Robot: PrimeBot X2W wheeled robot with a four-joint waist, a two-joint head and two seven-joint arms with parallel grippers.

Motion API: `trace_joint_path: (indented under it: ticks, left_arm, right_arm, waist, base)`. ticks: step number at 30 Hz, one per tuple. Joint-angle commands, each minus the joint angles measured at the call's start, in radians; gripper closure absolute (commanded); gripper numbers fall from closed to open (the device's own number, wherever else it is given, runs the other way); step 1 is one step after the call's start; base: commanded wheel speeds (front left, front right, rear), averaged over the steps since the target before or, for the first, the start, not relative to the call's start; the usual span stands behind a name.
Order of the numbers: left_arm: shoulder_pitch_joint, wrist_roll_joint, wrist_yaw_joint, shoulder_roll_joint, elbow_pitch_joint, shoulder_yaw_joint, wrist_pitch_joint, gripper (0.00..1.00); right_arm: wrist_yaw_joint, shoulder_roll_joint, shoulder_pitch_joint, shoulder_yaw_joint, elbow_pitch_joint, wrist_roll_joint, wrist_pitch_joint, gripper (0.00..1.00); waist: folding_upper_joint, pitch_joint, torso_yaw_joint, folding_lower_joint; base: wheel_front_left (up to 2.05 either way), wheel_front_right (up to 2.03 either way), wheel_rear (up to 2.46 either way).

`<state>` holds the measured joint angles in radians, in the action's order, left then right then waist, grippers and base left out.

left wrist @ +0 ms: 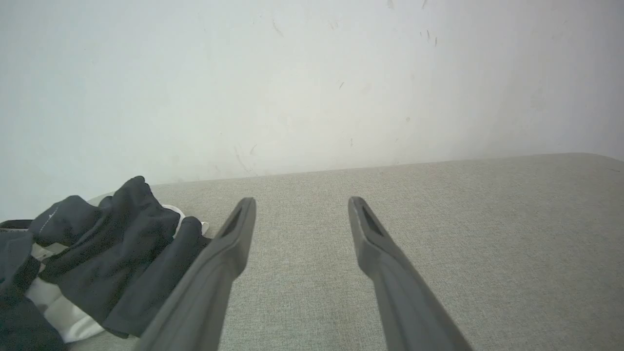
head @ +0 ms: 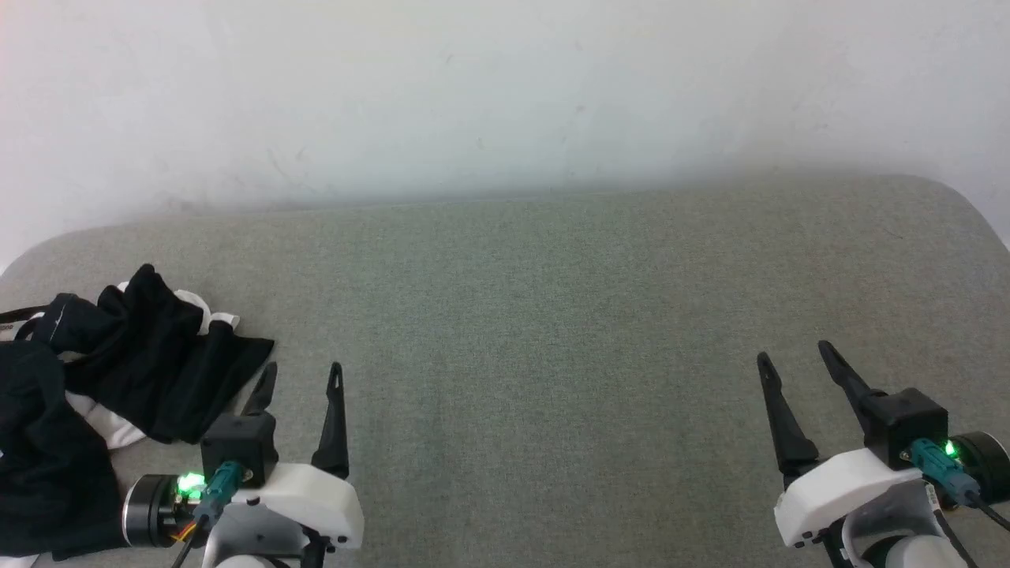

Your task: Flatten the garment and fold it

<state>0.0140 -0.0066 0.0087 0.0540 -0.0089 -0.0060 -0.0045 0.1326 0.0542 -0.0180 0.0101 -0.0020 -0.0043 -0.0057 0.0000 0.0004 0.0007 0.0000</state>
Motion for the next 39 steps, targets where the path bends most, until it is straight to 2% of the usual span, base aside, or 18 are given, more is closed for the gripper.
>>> trace_joint_path:
  ticks: [1, 21, 39]
  left_arm:
    - [0.010, -0.007, 0.002, 0.000, -0.008, -0.001, -0.009, 0.00]
    - [0.035, -0.038, 0.022, 0.000, -0.041, 0.003, -0.037, 0.00]
    - [0.063, -0.071, 0.049, -0.001, -0.067, -0.010, -0.062, 0.00]
  right_arm:
    - [0.000, 0.000, -0.007, 0.009, -0.002, 0.012, -0.012, 0.00]
    - [0.000, -0.001, -0.024, 0.053, -0.019, 0.026, -0.049, 0.00]
    - [-0.001, -0.001, -0.037, 0.061, -0.050, 0.029, -0.059, 0.00]
  waist:
    - [0.0000, 0.000, 0.000, 0.0000]
    - [0.0000, 0.006, 0.023, 0.0000]
    - [0.0000, 0.010, 0.112, 0.0000]
  base:
    - [0.00, 0.00, 0.00]
    - [0.00, 0.00, 0.00]
    - [0.00, 0.00, 0.00]
